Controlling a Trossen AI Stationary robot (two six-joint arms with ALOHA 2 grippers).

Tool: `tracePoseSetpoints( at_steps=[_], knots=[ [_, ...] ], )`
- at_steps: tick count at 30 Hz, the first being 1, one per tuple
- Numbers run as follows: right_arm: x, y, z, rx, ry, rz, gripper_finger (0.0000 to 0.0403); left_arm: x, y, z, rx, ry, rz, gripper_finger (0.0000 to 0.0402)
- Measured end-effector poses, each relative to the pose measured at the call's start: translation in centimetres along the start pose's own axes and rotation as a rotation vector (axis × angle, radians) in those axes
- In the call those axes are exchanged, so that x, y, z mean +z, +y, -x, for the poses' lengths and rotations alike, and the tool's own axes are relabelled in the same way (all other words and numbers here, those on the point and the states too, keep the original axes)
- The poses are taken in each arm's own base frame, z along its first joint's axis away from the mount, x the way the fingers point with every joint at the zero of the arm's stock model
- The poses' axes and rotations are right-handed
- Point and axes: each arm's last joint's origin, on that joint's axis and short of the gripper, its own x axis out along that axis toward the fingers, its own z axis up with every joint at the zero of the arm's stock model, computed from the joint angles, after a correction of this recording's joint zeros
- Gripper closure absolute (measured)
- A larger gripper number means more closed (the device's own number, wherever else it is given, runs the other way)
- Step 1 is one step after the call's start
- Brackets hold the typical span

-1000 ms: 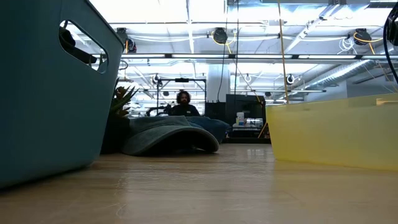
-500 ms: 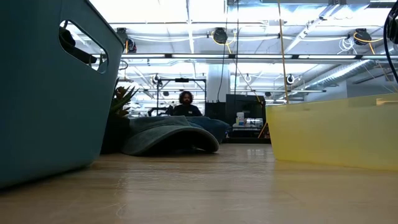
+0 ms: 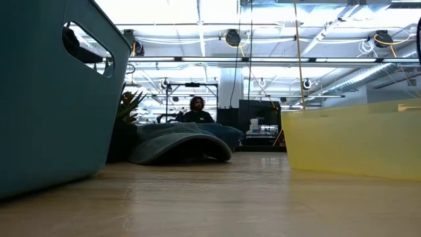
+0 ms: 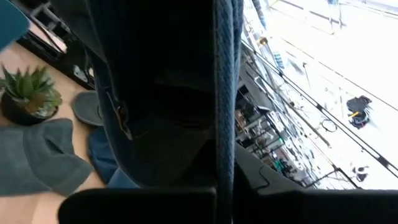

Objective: Pick & Place hat
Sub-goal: Put the right blue cap into the blue bin

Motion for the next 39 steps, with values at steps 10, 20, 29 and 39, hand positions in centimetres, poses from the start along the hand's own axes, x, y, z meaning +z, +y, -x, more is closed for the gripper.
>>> tracePoseSetpoints(
  at_steps=[10,20,29,39],
  knots=[
    [0.1,0.6,-1.1,-0.026,0.037,0.041,0.0403,1.9,-0.3,0.2,-0.001,-0.216,0.177,0.0004],
    [1.0,1.5,-3.4,-0.079,0.055,0.012,0.0403,5.1,-1.4,0.7,0.011,-0.185,0.107,0.0005],
    [2.7,0.1,-5.0,-0.18,0.029,-0.111,0.0403,10.8,-3.2,1.3,0.04,-0.133,-0.045,0.0005],
    [5.5,-1.2,-7.1,-0.22,-0.024,-0.218,0.0403,18.8,-5.7,0.4,0.019,-0.203,-0.183,0.0005]
  ],
)
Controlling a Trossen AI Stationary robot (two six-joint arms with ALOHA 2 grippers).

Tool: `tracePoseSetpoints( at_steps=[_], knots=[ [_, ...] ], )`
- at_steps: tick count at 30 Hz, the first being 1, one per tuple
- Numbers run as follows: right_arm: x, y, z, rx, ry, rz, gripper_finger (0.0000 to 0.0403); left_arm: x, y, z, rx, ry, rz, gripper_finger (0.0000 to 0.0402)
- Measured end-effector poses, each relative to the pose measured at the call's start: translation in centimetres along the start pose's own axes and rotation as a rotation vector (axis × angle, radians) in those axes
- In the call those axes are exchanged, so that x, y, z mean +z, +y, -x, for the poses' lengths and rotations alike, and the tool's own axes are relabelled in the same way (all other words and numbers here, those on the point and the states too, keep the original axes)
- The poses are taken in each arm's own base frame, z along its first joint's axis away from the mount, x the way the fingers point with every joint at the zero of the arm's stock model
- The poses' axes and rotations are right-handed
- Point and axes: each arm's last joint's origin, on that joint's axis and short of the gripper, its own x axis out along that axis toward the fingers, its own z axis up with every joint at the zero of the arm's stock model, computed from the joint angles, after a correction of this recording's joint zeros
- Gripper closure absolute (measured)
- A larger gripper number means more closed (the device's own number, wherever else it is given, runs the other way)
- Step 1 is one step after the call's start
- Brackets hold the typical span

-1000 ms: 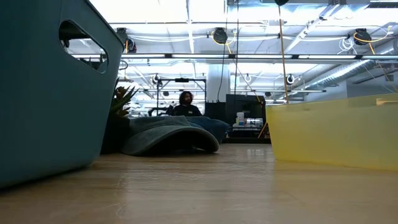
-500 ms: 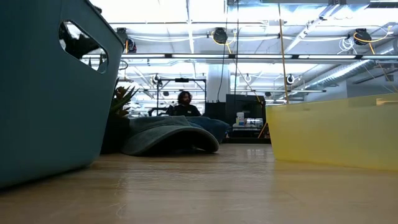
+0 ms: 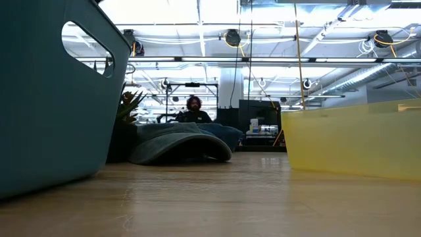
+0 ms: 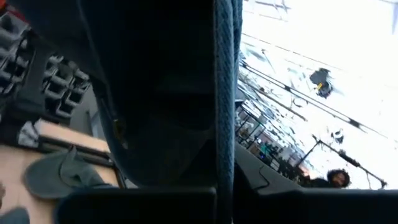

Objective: Pick & Place hat
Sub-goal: Put the right blue cap into the blue bin

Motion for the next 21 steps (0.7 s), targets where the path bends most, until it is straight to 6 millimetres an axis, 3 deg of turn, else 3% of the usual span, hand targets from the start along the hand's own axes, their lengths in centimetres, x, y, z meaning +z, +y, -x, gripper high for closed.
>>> tracePoseSetpoints(
  at_steps=[3,8,21],
  knots=[
    [1.0,0.0,-0.8,-0.02,0.009,-0.021,0.0403,2.0,-0.5,-1.4,-0.007,-0.005,-0.094,0.0005],
    [2.0,0.9,-2.0,-0.031,0.027,0.13,0.0403,5.1,-1.0,-3.9,-0.011,-0.021,-0.148,0.0005],
    [0.7,1.8,-5.0,-0.013,0.065,0.498,0.0403,12.1,-2.2,-7.7,-0.047,0.085,0.166,0.0005]
  ],
)
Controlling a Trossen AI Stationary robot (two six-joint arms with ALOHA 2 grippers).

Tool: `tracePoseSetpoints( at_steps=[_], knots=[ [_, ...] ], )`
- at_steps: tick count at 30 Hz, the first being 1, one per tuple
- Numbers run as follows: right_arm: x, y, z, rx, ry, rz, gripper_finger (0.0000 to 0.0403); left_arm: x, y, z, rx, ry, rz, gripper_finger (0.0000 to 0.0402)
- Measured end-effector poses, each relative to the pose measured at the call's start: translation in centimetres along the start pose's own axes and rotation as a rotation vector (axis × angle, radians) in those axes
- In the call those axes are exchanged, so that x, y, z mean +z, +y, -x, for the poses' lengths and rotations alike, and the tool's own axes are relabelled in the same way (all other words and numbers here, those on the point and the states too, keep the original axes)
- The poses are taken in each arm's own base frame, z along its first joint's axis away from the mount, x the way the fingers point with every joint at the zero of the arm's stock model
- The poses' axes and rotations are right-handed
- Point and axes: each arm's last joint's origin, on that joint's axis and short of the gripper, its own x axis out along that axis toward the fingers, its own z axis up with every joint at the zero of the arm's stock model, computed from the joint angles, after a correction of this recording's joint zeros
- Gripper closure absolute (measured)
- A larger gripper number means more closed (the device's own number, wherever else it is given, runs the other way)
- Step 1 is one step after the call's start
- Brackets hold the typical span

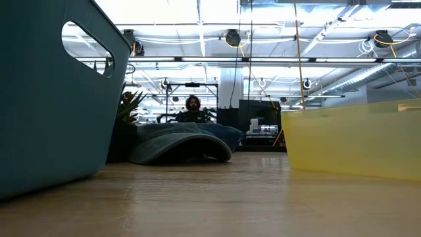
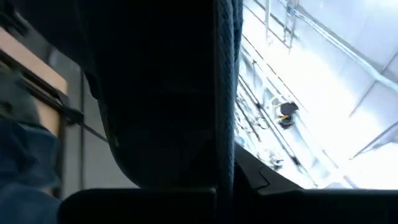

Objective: Pick & Place hat
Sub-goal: Put the right blue cap into the blue bin

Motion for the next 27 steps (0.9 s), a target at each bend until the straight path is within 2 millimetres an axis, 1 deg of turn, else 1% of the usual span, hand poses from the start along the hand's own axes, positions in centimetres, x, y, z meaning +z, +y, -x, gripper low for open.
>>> tracePoseSetpoints(
  at_steps=[5,9,11,14,16,19,21,23,27],
  knots=[
    [-0.5,-0.2,-1.1,-0.019,-0.039,0.152,0.0403,1.9,-0.6,-0.8,-0.011,-0.027,0.181,0.0005],
    [-1.0,-0.6,-2.0,-0.054,-0.047,0.237,0.0403,2.9,-0.8,-1.2,-0.021,-0.047,0.289,0.0005],
    [-1.4,-0.9,-2.5,-0.074,-0.035,0.27,0.0403,3.0,-0.9,-1.4,-0.024,-0.049,0.345,0.0005],
    [-1.9,-1.6,-3.1,-0.128,-0.011,0.265,0.0403,2.9,-0.8,-1.8,-0.021,-0.039,0.414,0.0005],
    [-2.4,-2.5,-3.4,-0.177,-0.011,0.246,0.0403,2.7,-0.8,-2.3,-0.02,-0.037,0.452,0.0005],
    [-2.9,-3.8,-3.7,-0.276,-0.02,0.176,0.0403,2.9,-0.8,-2.7,-0.036,-0.063,0.518,0.0005],
    [-3.1,-4.4,-3.8,-0.33,-0.026,0.162,0.0403,3.1,-0.8,-3.3,-0.055,-0.097,0.555,0.0005],
    [-3.4,-4.7,-4.0,-0.35,-0.027,0.18,0.0403,3.2,-0.7,-3.5,-0.059,-0.114,0.595,0.0005],
    [-3.8,-4.7,-4.4,-0.357,-0.008,0.204,0.0403,3.3,-0.3,-4.8,-0.076,-0.146,0.693,0.0005]
  ],
)
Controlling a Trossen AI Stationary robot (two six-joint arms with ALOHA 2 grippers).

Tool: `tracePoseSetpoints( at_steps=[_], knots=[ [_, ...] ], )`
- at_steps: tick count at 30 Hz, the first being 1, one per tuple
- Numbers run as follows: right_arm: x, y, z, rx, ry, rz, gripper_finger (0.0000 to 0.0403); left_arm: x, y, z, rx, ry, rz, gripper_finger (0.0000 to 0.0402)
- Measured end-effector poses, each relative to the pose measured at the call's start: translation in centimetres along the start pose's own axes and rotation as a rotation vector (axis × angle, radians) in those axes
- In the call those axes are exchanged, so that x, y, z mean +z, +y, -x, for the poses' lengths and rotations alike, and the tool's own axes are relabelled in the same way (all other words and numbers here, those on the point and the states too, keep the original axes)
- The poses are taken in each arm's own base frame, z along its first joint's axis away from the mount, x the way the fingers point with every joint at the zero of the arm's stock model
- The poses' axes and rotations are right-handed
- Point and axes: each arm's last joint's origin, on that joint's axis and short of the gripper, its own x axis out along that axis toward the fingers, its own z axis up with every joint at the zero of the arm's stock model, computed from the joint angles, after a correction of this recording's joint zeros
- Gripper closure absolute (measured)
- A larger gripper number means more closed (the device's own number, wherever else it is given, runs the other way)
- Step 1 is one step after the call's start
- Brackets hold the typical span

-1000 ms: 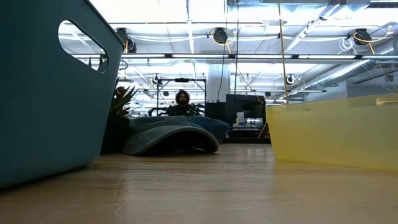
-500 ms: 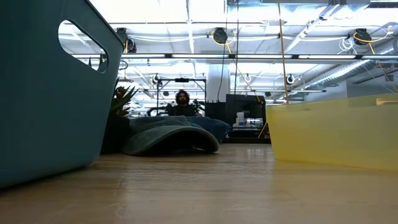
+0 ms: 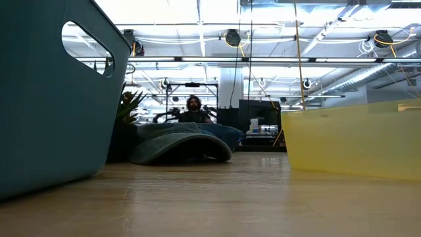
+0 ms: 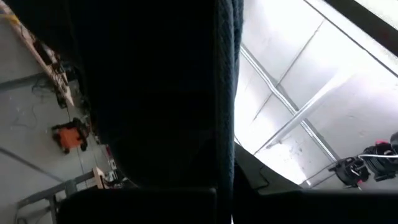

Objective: Pick & Place hat
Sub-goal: Put the right blue cap into the blue bin

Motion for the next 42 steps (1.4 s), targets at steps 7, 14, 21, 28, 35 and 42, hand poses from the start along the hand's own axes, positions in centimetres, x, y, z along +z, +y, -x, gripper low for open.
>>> tracePoseSetpoints(
  at_steps=[7,14,21,28,35,42],
  knots=[
    [-0.8,-1.2,-0.3,-0.122,0.017,-0.064,0.0403,-0.6,1.5,-2.7,-0.008,0.012,0.075,0.0005],
    [-0.9,-2.1,-0.6,-0.151,0.015,-0.086,0.0403,-1.3,2.6,-6.2,-0.109,-0.047,0.115,0.0005],
    [-0.8,-1.9,-0.6,-0.135,0.013,-0.071,0.0403,-2.7,3.9,-9.2,-0.248,0.025,0.116,0.0005],
    [-1.1,-2.3,-0.5,-0.144,0.018,-0.078,0.0403,-3.0,5.0,-9.9,-0.213,0.062,0.124,0.0005],
    [-1.2,-3.4,-0.6,-0.166,0.027,-0.099,0.0403,-2.8,5.1,-9.9,-0.173,-0.021,-0.024,0.0005],
    [-0.7,-3.9,-1.3,-0.181,0.03,-0.113,0.0403,-2.8,5.1,-9.9,-0.148,-0.053,-0.127,0.0005]
  ],
)
